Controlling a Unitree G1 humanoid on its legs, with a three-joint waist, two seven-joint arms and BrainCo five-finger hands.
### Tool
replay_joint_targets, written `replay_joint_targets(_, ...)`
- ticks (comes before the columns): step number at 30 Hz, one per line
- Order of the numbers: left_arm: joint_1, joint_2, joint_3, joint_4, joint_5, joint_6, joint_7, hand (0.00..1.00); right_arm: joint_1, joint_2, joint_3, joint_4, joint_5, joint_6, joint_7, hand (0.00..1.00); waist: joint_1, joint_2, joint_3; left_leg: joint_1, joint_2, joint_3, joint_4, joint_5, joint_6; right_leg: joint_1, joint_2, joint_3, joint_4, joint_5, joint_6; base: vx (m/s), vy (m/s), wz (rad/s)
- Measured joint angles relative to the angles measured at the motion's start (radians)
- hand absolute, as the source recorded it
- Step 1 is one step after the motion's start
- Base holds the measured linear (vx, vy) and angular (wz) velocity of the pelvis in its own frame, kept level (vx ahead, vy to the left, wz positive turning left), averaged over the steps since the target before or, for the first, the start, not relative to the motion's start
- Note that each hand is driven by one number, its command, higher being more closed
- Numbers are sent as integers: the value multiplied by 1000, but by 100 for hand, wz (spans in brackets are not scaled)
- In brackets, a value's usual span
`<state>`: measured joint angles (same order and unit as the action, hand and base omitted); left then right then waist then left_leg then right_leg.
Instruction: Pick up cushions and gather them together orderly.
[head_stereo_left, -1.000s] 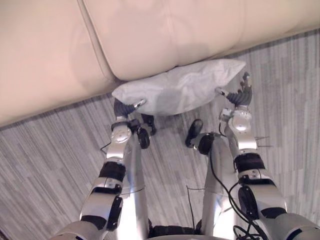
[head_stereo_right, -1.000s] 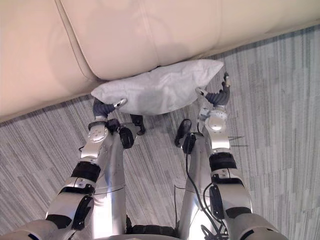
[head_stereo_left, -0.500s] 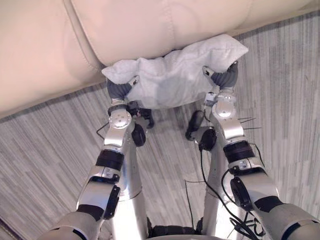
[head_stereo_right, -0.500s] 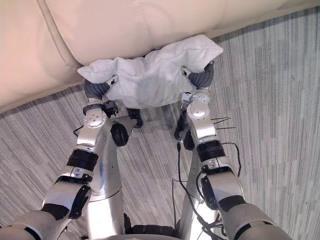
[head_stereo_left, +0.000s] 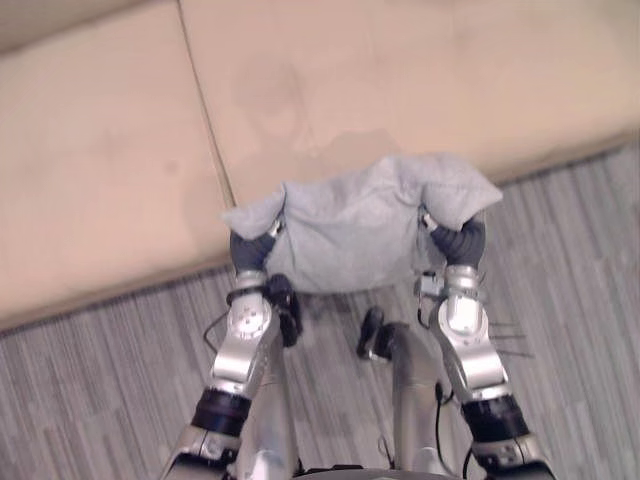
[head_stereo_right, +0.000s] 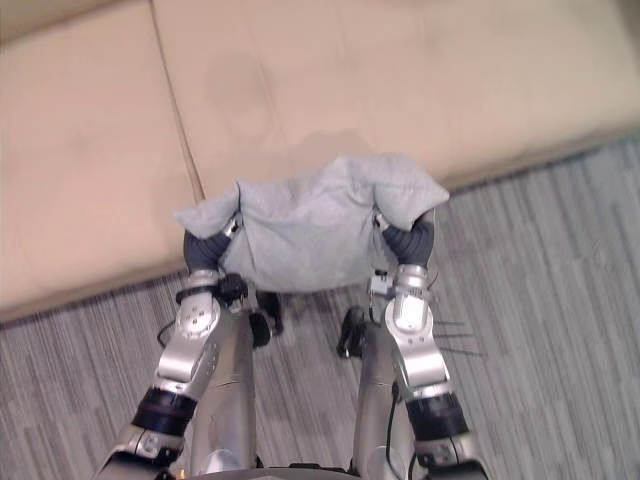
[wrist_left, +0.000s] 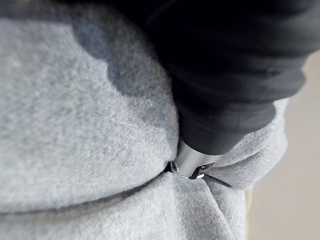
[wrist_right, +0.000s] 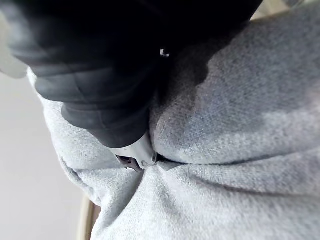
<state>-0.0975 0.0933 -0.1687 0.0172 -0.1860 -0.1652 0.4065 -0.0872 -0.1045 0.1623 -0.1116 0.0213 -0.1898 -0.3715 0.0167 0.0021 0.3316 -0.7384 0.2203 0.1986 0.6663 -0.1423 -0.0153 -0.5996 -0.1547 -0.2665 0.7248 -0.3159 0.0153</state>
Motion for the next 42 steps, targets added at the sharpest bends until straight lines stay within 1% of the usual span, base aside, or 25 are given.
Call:
replay_joint_targets(3,103,15,0,-4,1,-17,-31,100,68,-2,24,22,10,-8,56,100,2,-6,-53,140,-35,8,-106,4,-4,144,0,-8,-119,14,23,237,13,17)
replay_joint_targets(5,148,33,0,-4,1,-20,-43,100,74,-3,25,68,9,-8,91,100,3,-9,-67,210,-52,18,-163,12,-8,212,-1,-7,-181,29,31,175,23,4)
replay_joint_targets(10,224,39,0,-3,1,-20,-83,100,87,-30,33,139,16,4,134,100,2,-13,-77,344,-64,43,-253,18,-1,359,21,6,-337,83,41,150,27,-10)
replay_joint_targets(13,268,42,1,-3,1,-20,-109,100,86,-41,43,139,18,4,158,100,3,-19,-84,379,-66,55,-268,15,-1,395,33,39,-384,111,42,93,26,-24)
replay_joint_targets(18,321,37,4,-6,0,-19,-145,100,93,-54,45,143,30,4,183,100,2,-19,-84,412,-60,62,-219,-65,0,392,33,82,-314,112,44,40,64,-23)
replay_joint_targets(20,333,37,3,-6,1,-18,-157,100,119,-58,42,143,31,4,185,100,-3,-19,-84,428,-65,55,-199,-107,9,350,12,102,-170,111,46,24,125,8)
replay_joint_targets(21,340,37,2,-8,2,-16,-167,100,142,-57,40,143,39,4,188,100,-8,-30,-83,457,-95,39,-202,-123,22,295,-11,140,-15,128,22,59,77,46)
replay_joint_targets(22,348,36,3,-9,2,-13,-167,100,157,-57,40,148,40,4,199,100,-17,-25,-86,476,-110,20,-209,-128,32,252,-15,172,73,129,-7,77,50,54)
replay_joint_targets(24,351,37,13,-21,3,-14,-166,100,168,-55,41,149,47,4,203,100,-31,-10,-92,476,-114,-18,-215,-133,43,220,22,195,-16,76,13,104,10,56)
replay_joint_targets(26,346,38,23,-27,4,-14,-165,100,168,-46,40,157,48,4,207,100,-31,-8,-91,476,-122,-46,-230,-130,48,181,54,215,-139,86,20,171,-57,58)
replay_joint_targets(27,341,39,21,-26,6,-13,-166,100,173,-45,33,165,48,5,209,100,-39,-3,-88,493,-131,-77,-250,-130,46,161,83,245,-254,126,52,222,-96,69)
replay_joint_targets(28,341,39,20,-26,7,-13,-166,100,177,-46,28,165,48,7,211,100,-45,-2,-87,502,-137,-91,-258,-131,45,160,90,259,-304,156,58,282,-132,89)
replay_joint_targets(29,338,39,19,-26,13,-13,-168,100,188,-45,15,164,48,8,218,100,-60,-6,-89,526,-153,-119,-269,-138,30,165,87,272,-399,215,51,331,-186,114)
replay_joint_targets(30,327,35,4,-21,23,-13,-171,100,215,-44,-7,157,49,8,220,100,-71,-5,-93,552,-170,-169,-257,-158,-11,195,75,285,-433,346,42,426,-278,131)
replay_joint_targets(31,318,17,-8,-8,29,-12,-181,100,224,-49,-27,156,53,8,221,100,-80,29,-103,554,-152,-206,-250,-164,-31,199,83,243,-403,339,24,368,-252,106)
replay_joint_targets(32,317,7,-12,-7,31,-12,-188,100,229,-51,-38,154,58,9,222,100,-81,41,-114,552,-142,-215,-249,-153,-48,201,84,220,-392,320,13,446,-292,82)
replay_joint_targets(33,296,-4,-19,-7,31,-15,-196,100,231,-52,-64,134,60,12,222,100,-82,51,-120,519,-121,-217,-199,-122,-99,209,87,181,-380,298,-7,353,-223,60)
replay_joint_targets(35,276,-14,-18,-6,30,-15,-198,100,232,-54,-74,114,62,13,222,100,-80,52,-120,477,-91,-191,-109,-95,-116,229,100,163,-392,293,-17,278,-193,37)
replay_joint_targets(36,258,-22,-21,5,29,-15,-211,100,234,-54,-88,84,70,14,219,100,-74,52,-119,428,-53,-141,1,-63,-97,273,111,143,-421,283,-32,290,-169,26)
replay_joint_targets(37,242,-29,-30,23,29,-15,-213,100,245,-55,-100,50,82,13,217,100,-73,52,-119,407,-23,-87,70,-67,-82,321,116,130,-451,280,-37,237,-126,27)
replay_joint_targets(38,237,-33,-33,30,28,-15,-214,100,248,-55,-107,34,87,12,216,100,-72,52,-119,401,-16,-67,76,-73,-72,336,115,127,-464,280,-37,175,-66,13)
replay_joint_targets(39,230,-35,-38,33,27,-16,-224,100,249,-56,-118,9,90,3,216,100,-68,53,-121,399,-8,-32,43,-79,-60,349,111,126,-482,280,-37,96,19,-2)
replay_joint_targets(40,223,-37,-40,33,28,-17,-233,100,239,-61,-128,-5,90,-5,209,100,-68,61,-126,401,-3,6,-62,-27,-30,342,109,127,-486,280,-37,96,19,-6)
replay_joint_targets(41,220,-40,-44,32,27,-17,-233,100,232,-63,-131,-8,90,-5,204,100,-68,71,-132,399,2,12,-106,12,-22,334,117,127,-487,280,-34,67,73,-6)
replay_joint_targets(42,205,-42,-51,36,27,-17,-233,100,224,-52,-140,-8,90,-2,199,100,-67,73,-134,400,1,21,-138,-1,-35,328,119,129,-502,287,-23,37,81,14)
